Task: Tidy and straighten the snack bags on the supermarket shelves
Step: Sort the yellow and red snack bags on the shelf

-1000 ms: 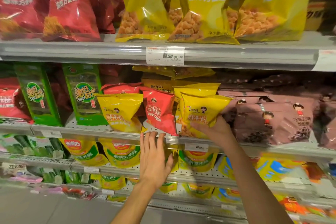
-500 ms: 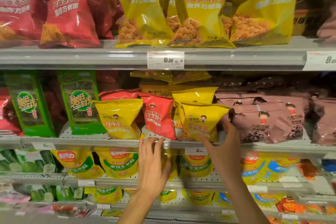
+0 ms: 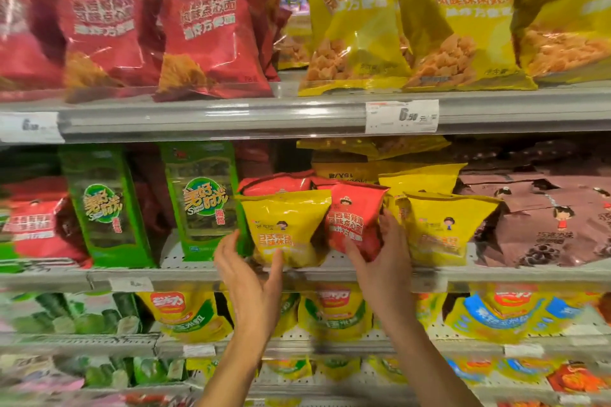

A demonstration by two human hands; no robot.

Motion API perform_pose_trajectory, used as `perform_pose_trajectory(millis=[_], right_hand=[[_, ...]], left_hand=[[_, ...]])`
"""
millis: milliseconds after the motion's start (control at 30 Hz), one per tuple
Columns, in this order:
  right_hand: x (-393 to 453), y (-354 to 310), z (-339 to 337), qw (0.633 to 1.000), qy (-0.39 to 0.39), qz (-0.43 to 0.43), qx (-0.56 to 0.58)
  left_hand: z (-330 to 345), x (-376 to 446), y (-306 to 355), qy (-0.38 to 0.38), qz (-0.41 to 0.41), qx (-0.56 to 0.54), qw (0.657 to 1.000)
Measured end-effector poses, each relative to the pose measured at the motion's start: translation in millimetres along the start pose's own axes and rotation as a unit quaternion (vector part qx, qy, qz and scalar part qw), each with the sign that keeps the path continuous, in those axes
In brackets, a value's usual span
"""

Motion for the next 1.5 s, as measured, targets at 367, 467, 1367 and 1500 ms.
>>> perform_pose_trajectory(millis=[367,467,1367,1500], right_hand=[[40,32,29,0.993,-0.082,0.077,-0.032],[40,31,29,0.995,-0.076,0.057,-0.029],[-29,6,-60,0.994,0.008,0.066,0.089],[-44,16,-78,0.989,-0.014,0.086,0.122]], left_hand=[[29,52,-5,-0.234,-0.007,-0.053,0.971],[31,50,-4,-0.264,-0.013,-0.076,0.962],[54,25,18,-0.22,-0.098,-0.15,0.959],[89,13,39,-0.257,-0.066,-0.149,0.952]])
Point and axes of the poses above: each hand's wrist, its own x-axis towards the middle knuckle, its own z-axis out of the palm, y = z × x, the point moved 6 cm from there along x, towards the middle knuckle, and after that the axes turned 13 degrees about -z, right-handed, at the moved point
